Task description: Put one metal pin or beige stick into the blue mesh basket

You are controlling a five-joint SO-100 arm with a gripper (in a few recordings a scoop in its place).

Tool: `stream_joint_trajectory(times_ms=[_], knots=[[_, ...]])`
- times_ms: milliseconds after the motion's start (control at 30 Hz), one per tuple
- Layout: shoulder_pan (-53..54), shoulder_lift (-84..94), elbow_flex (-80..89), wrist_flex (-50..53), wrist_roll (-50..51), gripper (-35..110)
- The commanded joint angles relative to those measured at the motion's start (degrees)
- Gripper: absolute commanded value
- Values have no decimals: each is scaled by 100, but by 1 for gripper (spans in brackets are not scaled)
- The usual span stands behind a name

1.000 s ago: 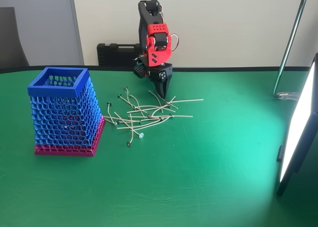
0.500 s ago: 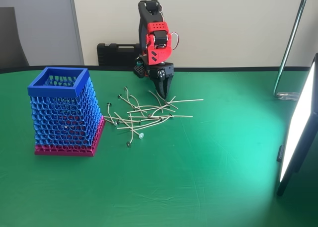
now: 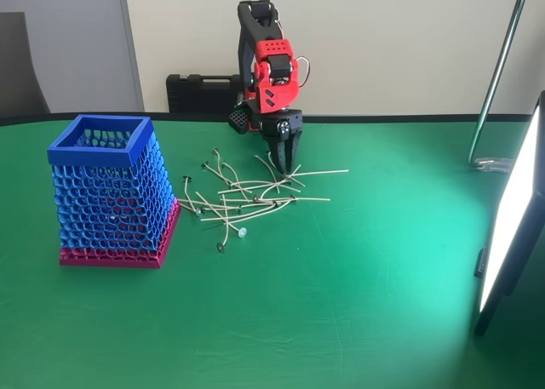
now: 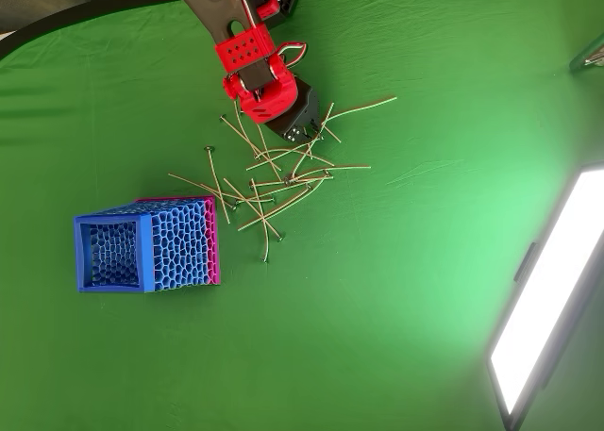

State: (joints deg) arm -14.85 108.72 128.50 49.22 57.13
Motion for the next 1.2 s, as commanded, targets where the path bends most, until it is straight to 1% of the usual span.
stream_joint_trajectory(times_ms=[0, 233, 567, 1167], knots=[[-44, 53, 9, -79, -53, 14], [-26, -53, 26, -79, -105, 13], [0, -132, 158, -308, -202, 15], [97, -229, 246, -290, -343, 14]])
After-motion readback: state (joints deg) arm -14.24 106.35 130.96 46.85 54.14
